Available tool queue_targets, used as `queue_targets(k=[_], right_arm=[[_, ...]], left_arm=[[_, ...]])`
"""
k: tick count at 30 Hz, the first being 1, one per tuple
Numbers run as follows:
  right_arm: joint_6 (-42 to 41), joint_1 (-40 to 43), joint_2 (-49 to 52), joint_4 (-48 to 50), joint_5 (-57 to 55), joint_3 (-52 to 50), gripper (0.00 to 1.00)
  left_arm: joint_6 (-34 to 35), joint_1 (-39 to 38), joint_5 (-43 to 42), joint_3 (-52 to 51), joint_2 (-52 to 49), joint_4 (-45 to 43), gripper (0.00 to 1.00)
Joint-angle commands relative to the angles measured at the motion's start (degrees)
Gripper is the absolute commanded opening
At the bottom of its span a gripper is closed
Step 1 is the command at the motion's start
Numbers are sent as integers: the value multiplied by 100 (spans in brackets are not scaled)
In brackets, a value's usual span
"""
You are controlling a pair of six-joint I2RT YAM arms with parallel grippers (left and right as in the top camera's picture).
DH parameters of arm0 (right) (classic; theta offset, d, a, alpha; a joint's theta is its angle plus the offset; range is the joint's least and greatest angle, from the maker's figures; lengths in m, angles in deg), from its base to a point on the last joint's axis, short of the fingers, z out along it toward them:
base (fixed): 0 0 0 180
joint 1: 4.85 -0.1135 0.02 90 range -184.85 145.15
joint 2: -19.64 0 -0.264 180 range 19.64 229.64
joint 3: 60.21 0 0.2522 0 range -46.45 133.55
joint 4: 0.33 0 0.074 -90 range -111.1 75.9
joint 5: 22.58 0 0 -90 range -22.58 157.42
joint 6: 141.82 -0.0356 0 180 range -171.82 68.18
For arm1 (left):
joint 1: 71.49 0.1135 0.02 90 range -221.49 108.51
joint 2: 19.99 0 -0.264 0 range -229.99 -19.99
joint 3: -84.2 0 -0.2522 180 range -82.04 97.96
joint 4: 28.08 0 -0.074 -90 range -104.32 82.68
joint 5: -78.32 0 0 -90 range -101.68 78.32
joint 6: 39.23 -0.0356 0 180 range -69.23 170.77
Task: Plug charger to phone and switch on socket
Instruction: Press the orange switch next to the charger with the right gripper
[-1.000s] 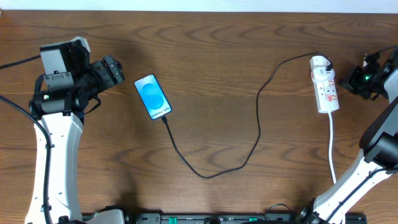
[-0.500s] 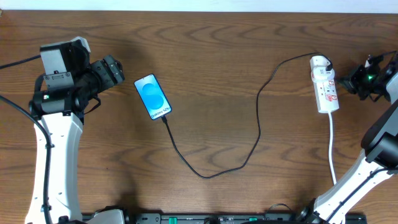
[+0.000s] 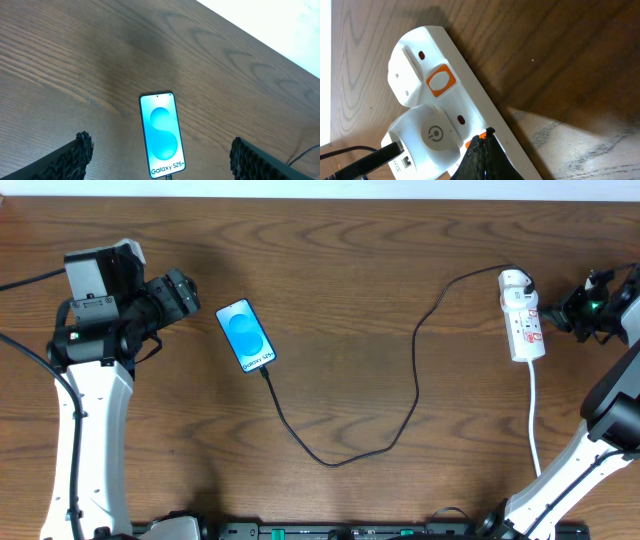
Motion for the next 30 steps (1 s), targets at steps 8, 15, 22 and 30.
queue_targets(k=[8,15,22,30], right_arm=[[72,-140,72,-66,-42,26,1],[87,-245,72,-42,-59,26,1],[90,-251,72,-39,-103,26,1],[111,-280,72,-33,-162,26,1]], left_arm=[[-55,9,39,-11,-33,2,89],[-55,9,39,-11,-33,2,89],[-55,9,39,-11,-33,4,89],[-55,9,39,-11,-33,2,89]])
